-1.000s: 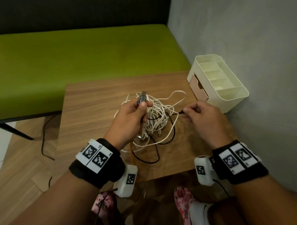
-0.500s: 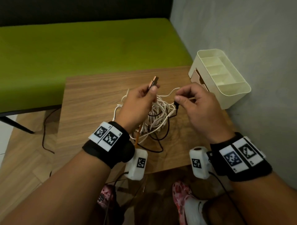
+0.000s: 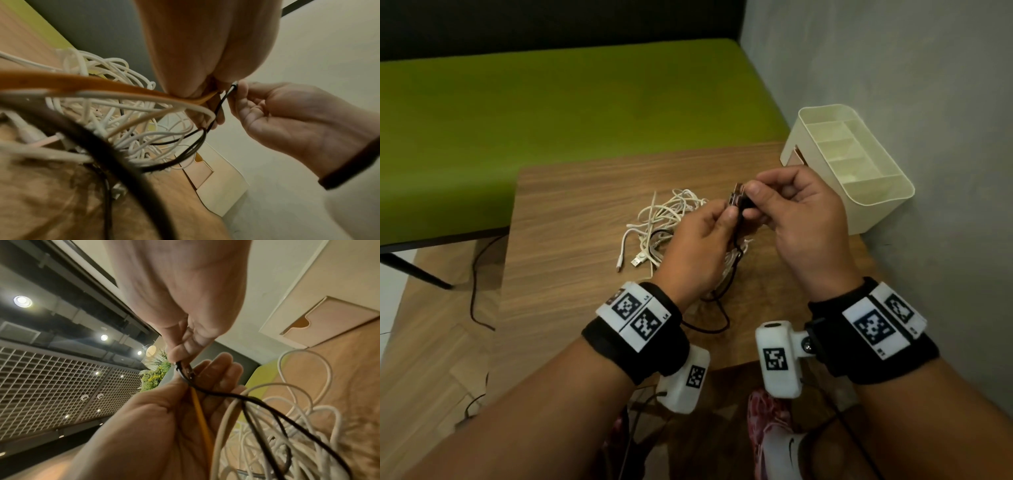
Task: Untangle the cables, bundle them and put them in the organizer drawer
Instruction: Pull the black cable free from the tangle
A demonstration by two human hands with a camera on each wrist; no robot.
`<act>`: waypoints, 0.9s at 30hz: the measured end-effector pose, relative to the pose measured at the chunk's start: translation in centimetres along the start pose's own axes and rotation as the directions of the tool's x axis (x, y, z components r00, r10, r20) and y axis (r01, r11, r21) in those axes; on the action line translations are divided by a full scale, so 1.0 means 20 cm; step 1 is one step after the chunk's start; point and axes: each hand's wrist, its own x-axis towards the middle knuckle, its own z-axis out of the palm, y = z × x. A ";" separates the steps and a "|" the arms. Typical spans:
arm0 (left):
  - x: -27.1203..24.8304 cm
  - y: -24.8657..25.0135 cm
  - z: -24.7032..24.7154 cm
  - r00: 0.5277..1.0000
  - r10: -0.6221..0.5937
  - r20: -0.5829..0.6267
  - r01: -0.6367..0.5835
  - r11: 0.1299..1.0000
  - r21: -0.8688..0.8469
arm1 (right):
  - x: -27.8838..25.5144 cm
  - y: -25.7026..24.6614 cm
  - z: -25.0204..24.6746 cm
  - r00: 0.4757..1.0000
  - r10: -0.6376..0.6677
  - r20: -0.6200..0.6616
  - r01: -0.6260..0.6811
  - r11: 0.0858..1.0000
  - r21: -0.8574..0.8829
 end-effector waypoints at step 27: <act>0.05 0.21 -0.18 0.972 -0.108 -0.208 -0.015 0.856 -0.516 | 0.01 0.12 0.05 0.865 0.321 0.387 0.065 0.692 -0.719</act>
